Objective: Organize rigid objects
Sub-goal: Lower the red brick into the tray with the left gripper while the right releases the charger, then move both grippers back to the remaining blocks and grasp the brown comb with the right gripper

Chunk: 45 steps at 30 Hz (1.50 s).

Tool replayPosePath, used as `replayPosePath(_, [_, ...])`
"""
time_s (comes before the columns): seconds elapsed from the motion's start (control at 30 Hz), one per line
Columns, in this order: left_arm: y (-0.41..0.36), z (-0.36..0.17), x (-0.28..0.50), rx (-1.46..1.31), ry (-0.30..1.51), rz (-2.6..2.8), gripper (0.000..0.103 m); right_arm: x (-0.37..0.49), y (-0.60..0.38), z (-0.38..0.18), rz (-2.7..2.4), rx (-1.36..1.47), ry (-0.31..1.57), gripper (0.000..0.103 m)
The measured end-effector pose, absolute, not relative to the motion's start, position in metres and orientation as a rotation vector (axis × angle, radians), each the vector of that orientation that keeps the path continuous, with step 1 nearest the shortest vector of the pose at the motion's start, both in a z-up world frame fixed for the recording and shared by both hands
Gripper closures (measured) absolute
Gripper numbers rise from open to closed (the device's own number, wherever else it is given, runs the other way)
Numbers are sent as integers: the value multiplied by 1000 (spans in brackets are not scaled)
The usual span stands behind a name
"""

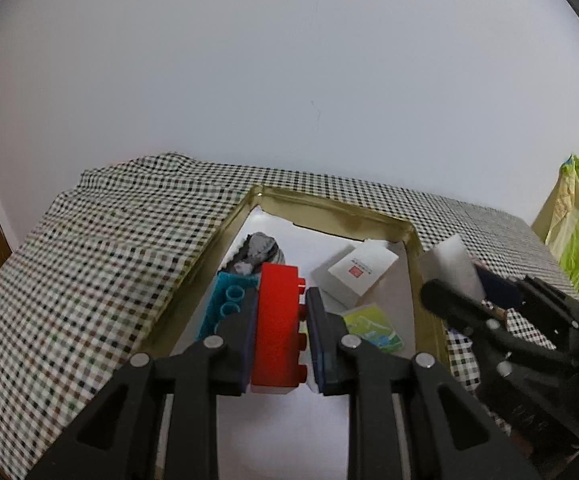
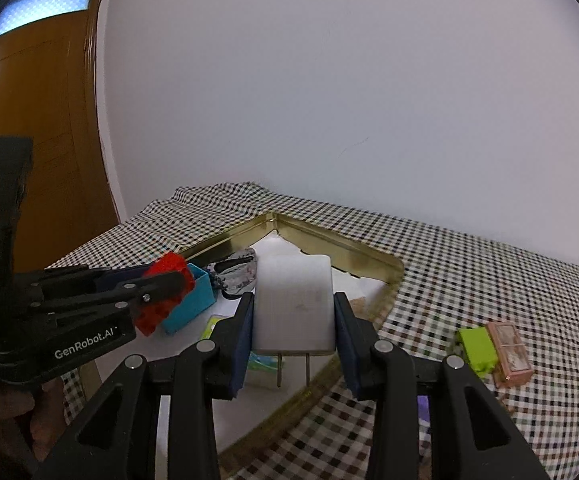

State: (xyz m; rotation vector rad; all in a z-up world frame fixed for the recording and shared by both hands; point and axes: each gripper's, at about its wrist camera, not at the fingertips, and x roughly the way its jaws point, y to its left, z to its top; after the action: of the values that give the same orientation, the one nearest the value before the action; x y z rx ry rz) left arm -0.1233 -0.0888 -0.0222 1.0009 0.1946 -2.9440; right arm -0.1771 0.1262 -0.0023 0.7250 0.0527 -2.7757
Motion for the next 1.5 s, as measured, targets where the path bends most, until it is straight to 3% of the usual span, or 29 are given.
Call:
replayPosePath(0.63, [-94,-25,-151,1127,93,-2886,80,-195,110,-14,-2741,896,23,62])
replayPosePath(0.77, [-97,-24,-149,1098,90,-2867,62,-196,109,-14,-2717,889,1,58])
replayPosePath(0.8, [-100,-23,-148,1084,95,-2860,57,-195,110,-13,-2734,878,7,53])
replayPosePath(0.87, [-105,-20,-144,1052,126,-2848,29,-193,115,-11,-2758,866,-3,42])
replayPosePath(0.97, [-106,-14,-136,995,155,-2856,7,-185,133,-5,-2756,830,-114,24])
replayPosePath(1.13, [-83,-8,-124,933,141,-2901,0,-159,155,4,-2822,797,-138,22])
replayPosePath(1.5, [-18,-8,-104,877,37,-2962,0,-119,244,-11,-3054,994,-275,22])
